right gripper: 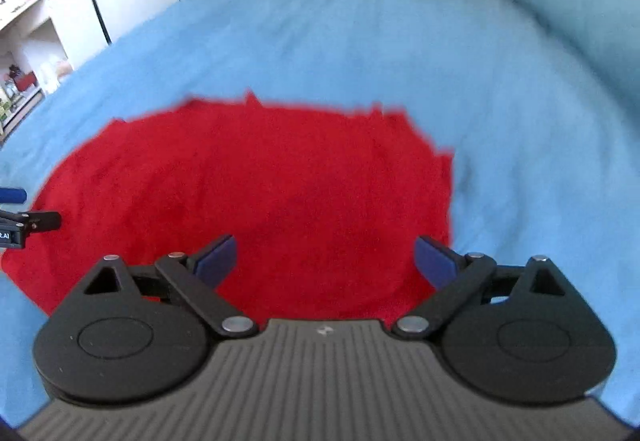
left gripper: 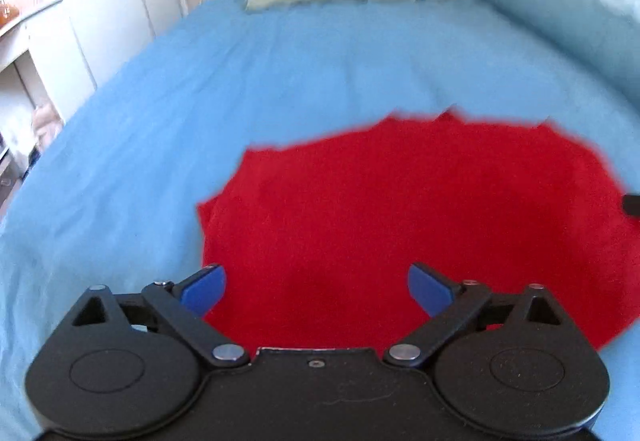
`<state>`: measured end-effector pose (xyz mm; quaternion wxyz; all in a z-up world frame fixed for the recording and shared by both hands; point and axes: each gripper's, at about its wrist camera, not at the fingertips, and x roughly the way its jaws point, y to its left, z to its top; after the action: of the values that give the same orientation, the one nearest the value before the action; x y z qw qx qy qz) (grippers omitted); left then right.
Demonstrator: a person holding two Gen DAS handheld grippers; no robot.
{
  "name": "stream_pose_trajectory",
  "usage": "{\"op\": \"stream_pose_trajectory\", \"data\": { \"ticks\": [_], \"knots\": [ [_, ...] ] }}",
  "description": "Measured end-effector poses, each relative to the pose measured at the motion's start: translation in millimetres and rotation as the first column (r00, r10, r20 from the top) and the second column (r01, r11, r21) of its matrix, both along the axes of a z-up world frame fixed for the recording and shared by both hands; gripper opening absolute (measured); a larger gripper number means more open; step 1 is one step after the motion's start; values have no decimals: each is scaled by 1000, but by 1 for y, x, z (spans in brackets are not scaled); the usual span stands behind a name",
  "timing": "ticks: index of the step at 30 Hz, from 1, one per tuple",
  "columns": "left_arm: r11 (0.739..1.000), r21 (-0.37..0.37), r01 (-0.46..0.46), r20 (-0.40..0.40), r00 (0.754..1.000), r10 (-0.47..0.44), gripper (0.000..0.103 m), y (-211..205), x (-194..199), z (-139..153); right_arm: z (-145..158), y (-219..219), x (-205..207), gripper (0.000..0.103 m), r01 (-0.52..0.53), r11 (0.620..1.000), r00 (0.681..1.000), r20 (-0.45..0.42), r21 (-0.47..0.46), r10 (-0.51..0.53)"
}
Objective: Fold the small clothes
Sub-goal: 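Open both tools and release the folded hem onto the sweater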
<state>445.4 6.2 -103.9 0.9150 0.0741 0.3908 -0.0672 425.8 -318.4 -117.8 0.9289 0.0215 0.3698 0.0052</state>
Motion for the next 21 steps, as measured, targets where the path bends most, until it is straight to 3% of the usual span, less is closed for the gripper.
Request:
{"op": "stream_pose_trajectory", "data": {
  "ticks": [3,6,11,14,15,18,21],
  "knots": [
    [990,-101,99,-49,993,-104,103,-21,-14,21,32,10,-24,103,-22,997,1000,-19,-77,21],
    [990,-64,122,-94,987,-128,103,-51,-25,20,40,11,-48,103,33,997,998,-54,-75,-37],
    [991,-54,121,-139,982,-127,103,-72,-27,0,4,-9,-76,103,220,969,964,-179,109,-199],
    [992,-28,121,-143,982,-124,103,-79,-23,-13,-22,-18,-84,103,330,927,934,-203,177,-293],
    [992,-27,124,-144,982,-126,103,-80,-23,-17,-32,-23,-86,101,372,898,921,-213,236,-326],
    [992,-28,122,-143,982,-124,103,-83,-19,-29,-53,-33,-89,86,431,830,901,-207,353,-380],
    [993,-19,115,-138,984,-117,102,-86,-14,-37,-60,-31,-84,86,441,822,897,-152,361,-414]
  ]
}}
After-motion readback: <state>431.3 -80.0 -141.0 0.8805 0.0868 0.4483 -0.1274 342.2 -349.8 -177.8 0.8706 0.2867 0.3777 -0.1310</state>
